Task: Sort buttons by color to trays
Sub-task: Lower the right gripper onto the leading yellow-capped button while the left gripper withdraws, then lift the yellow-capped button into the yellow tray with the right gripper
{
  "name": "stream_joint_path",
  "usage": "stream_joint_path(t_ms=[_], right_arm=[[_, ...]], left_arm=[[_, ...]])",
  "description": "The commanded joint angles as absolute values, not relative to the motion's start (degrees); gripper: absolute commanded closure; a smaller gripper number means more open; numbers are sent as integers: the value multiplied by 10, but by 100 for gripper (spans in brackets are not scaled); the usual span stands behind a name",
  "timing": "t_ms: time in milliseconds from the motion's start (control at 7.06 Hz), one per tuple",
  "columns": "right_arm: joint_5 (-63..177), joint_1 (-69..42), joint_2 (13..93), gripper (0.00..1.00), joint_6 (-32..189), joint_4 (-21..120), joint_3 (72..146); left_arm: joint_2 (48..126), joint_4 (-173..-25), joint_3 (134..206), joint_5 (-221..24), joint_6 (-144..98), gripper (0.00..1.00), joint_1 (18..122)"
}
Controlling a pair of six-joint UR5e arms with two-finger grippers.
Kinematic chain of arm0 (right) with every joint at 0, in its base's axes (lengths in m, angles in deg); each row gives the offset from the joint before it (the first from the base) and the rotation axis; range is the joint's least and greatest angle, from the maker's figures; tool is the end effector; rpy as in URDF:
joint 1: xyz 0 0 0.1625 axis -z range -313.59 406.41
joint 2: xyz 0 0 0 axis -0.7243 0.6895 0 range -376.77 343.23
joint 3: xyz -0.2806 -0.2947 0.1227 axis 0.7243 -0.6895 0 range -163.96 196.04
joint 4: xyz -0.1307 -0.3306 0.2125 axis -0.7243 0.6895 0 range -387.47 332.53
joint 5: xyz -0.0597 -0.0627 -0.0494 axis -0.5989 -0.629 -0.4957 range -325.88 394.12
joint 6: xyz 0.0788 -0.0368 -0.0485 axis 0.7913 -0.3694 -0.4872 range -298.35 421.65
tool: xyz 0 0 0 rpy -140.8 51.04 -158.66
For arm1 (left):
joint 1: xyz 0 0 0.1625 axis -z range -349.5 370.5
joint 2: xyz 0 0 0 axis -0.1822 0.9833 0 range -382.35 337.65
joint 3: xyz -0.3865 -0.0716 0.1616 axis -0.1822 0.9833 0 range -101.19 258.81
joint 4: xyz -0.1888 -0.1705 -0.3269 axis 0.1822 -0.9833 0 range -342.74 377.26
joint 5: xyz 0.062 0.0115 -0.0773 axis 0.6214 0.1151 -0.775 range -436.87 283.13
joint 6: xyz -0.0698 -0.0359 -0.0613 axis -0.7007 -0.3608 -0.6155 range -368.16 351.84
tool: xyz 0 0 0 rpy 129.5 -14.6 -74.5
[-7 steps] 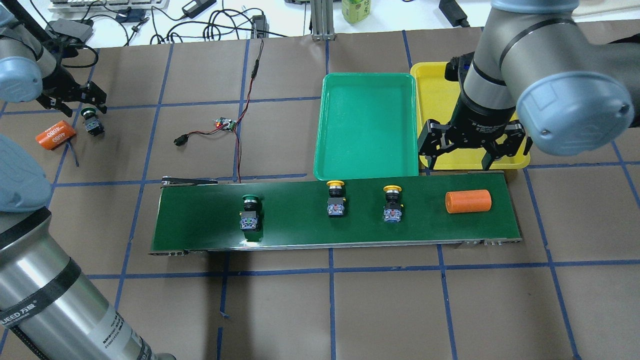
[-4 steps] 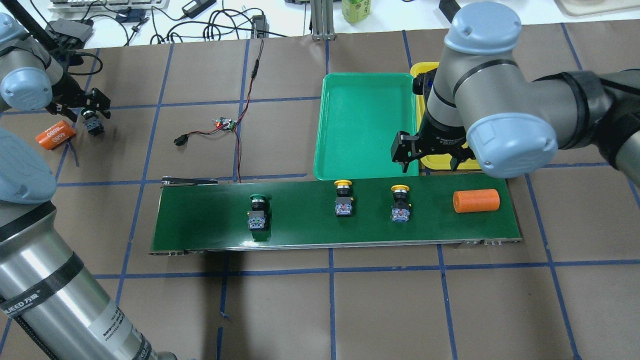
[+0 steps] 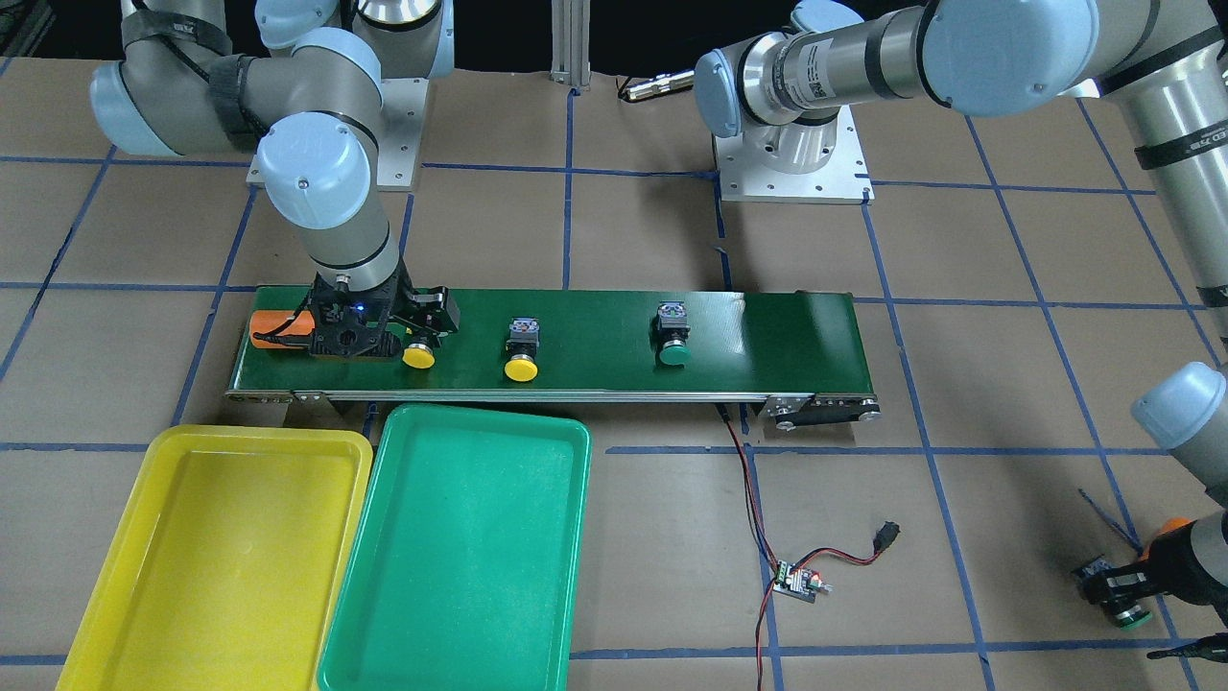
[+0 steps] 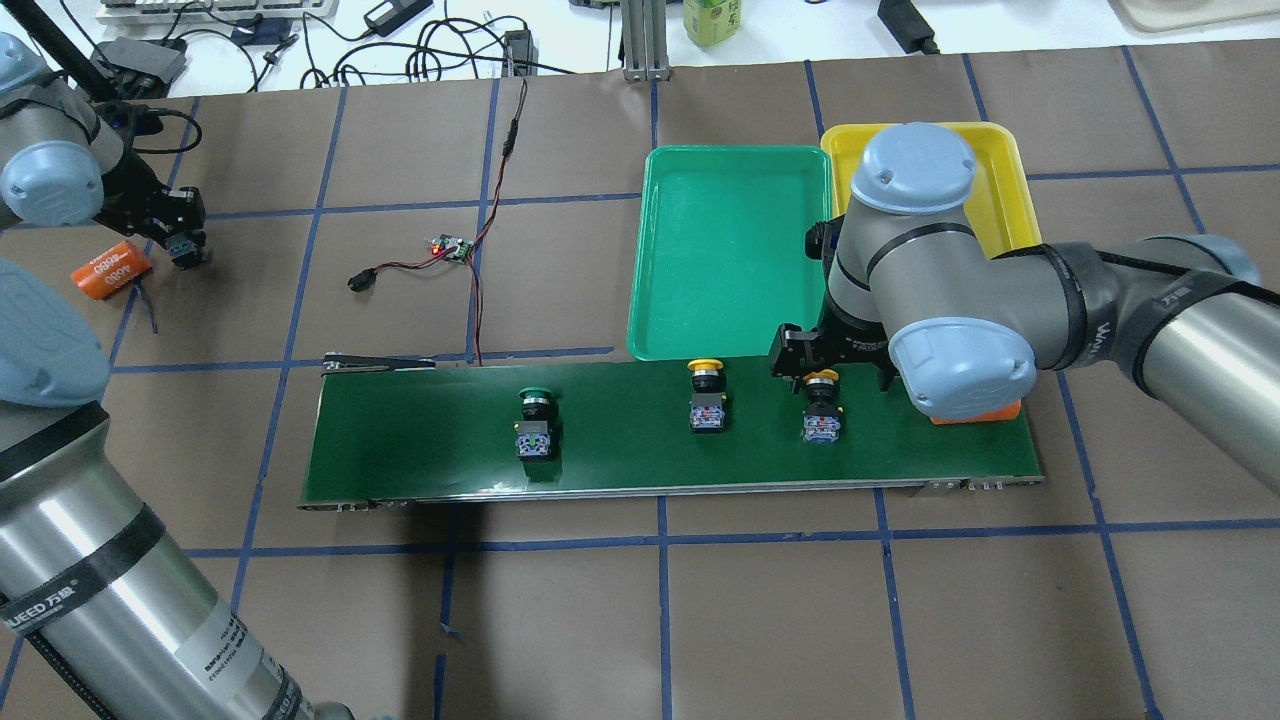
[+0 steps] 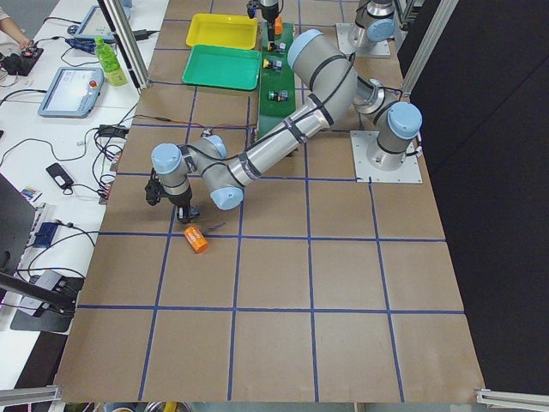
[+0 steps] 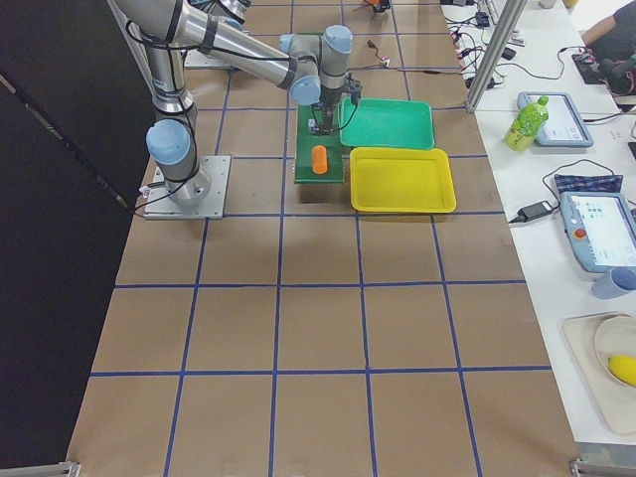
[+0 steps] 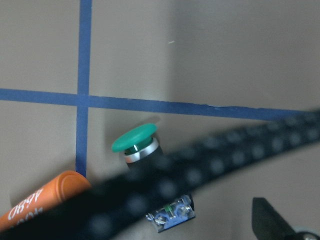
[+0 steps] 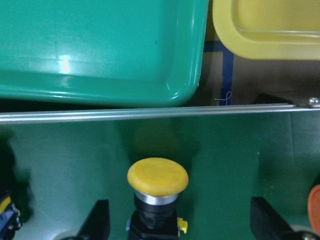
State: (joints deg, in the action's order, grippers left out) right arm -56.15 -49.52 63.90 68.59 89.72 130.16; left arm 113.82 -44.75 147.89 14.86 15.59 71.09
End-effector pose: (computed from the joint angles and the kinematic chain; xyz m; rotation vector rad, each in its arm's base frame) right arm 0.1821 -0.4680 0.2559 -0.0271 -3.1199 -0.1687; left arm 0.2626 -0.7310 0.1949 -0.1536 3.0889 -0.0452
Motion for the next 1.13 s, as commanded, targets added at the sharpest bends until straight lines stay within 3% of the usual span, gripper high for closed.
stream_joint_path(t_ms=[0, 142, 283, 425, 708, 992], right_arm=[[-561, -495, 633, 1, 686, 882, 1310], [-562, -493, 633, 49, 686, 881, 1309], [-565, -492, 633, 89, 685, 879, 1309], [-567, -492, 634, 100, 683, 862, 1307], [-567, -489, 650, 100, 702, 863, 1286], [-568, -443, 647, 100, 708, 863, 1198]], left_arm=[[1066, -500, 1535, 146, 130, 90, 730], [994, -499, 1630, 145, 128, 92, 746], [916, -484, 1729, 141, 121, 95, 765], [852, -467, 1790, 141, 107, 95, 791], [780, -445, 1863, 145, -13, 95, 900], [741, -429, 1929, 142, -70, 95, 982]])
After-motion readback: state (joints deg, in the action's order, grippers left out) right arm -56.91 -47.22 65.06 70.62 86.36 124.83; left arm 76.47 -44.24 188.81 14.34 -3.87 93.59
